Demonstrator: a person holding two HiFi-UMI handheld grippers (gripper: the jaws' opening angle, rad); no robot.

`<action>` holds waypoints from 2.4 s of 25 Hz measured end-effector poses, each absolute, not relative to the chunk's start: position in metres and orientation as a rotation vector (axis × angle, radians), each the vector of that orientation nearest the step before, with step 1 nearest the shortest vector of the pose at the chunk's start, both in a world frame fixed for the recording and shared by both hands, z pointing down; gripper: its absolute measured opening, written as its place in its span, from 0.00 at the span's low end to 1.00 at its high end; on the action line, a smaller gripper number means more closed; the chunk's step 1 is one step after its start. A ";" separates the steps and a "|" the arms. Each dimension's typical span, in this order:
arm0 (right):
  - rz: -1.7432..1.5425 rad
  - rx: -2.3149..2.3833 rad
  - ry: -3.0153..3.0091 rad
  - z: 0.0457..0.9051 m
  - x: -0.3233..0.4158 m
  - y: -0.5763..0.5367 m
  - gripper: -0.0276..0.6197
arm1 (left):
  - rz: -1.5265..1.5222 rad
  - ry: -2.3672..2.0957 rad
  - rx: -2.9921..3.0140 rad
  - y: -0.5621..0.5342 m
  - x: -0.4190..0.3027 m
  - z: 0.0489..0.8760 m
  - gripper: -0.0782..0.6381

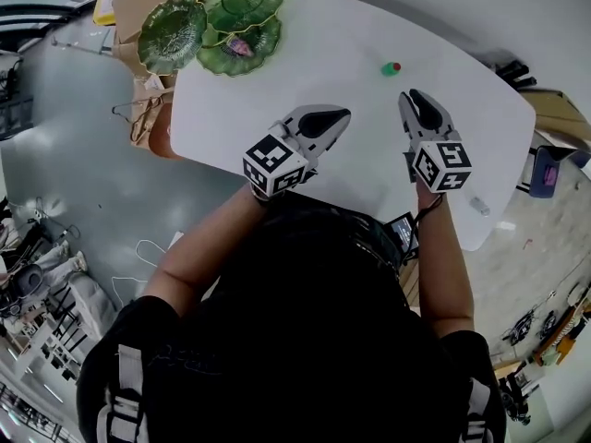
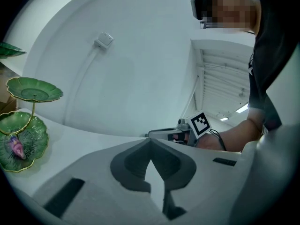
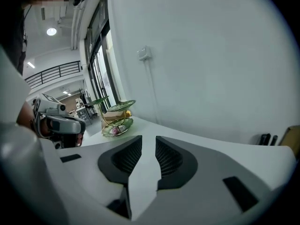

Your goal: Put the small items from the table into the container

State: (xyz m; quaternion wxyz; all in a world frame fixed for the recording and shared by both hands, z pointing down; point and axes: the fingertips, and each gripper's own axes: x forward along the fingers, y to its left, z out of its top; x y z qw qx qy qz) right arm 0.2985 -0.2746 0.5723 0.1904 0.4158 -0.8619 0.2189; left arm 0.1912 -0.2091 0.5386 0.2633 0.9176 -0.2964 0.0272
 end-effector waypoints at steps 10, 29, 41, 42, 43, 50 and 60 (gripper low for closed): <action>0.662 1.203 -2.217 0.649 0.303 -0.332 0.22 | 0.096 -0.780 2.426 -0.230 0.179 0.566 0.12; 0.623 1.158 -2.114 0.678 0.309 -0.340 0.18 | 0.110 -0.778 2.407 -0.233 0.189 0.568 0.12; 0.577 1.138 -2.264 0.612 0.309 -0.294 0.18 | 0.098 -0.795 2.483 -0.212 0.208 0.547 0.12; 0.573 1.130 -2.280 0.603 0.310 -0.288 0.18 | 0.090 -0.797 2.491 -0.209 0.212 0.541 0.12; 0.570 1.119 -2.295 0.595 0.310 -0.281 0.18 | 0.083 -0.798 2.504 -0.206 0.216 0.534 0.12; 0.496 1.054 -2.404 0.526 0.323 -0.228 0.18 | 0.036 -0.819 2.595 -0.187 0.244 0.478 0.12; 0.424 1.061 -2.495 0.481 0.352 -0.163 0.18 | 0.023 -0.910 2.602 -0.150 0.267 0.454 0.12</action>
